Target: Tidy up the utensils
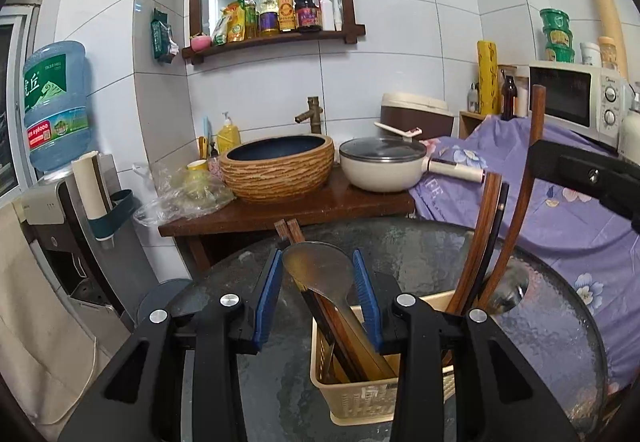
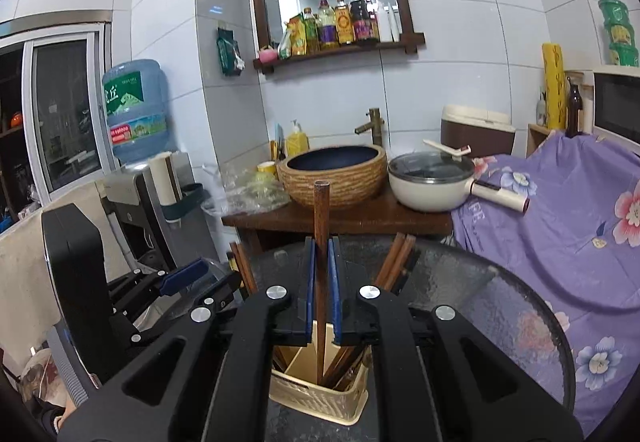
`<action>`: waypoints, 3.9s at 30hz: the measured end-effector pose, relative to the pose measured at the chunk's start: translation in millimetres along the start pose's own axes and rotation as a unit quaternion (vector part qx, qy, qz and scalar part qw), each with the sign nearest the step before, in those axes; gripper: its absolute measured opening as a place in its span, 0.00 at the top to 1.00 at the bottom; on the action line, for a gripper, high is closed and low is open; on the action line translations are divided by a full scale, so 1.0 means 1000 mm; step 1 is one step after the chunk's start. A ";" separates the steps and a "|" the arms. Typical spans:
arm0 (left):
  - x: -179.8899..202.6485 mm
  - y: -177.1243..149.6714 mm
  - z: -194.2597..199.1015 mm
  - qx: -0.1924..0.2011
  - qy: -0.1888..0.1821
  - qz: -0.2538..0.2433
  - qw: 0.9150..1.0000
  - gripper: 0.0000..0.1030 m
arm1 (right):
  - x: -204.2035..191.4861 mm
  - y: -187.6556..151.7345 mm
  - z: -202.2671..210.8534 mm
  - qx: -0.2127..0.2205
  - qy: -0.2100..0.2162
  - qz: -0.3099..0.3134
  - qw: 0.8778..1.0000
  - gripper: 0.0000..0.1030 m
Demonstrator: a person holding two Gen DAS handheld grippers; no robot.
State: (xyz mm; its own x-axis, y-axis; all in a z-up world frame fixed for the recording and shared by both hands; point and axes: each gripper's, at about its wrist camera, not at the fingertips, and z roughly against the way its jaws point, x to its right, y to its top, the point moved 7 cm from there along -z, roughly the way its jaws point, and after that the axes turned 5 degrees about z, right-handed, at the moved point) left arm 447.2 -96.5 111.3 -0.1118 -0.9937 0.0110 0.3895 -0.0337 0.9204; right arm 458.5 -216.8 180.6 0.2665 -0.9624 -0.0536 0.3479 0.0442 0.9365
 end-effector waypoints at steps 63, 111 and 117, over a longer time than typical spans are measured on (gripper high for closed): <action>-0.023 -0.219 0.236 0.057 -0.048 0.070 0.995 0.06 | -0.065 -0.263 0.228 0.035 -0.016 0.061 0.997 0.06; -0.026 -0.227 0.284 0.071 -0.048 0.080 0.993 0.06 | -0.073 -0.271 0.277 0.063 -0.017 0.030 0.997 0.06; -0.027 -0.227 0.284 0.070 -0.046 0.084 0.993 0.06 | -0.075 -0.271 0.276 0.060 -0.015 0.033 0.998 0.06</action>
State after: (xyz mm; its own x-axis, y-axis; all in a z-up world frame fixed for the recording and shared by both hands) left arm 102.3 -31.3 12.5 -0.1426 -0.9697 0.1984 0.2792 0.1529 0.9480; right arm 95.9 -230.7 26.5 0.2572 -0.9662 0.0182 0.2197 0.0769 0.9725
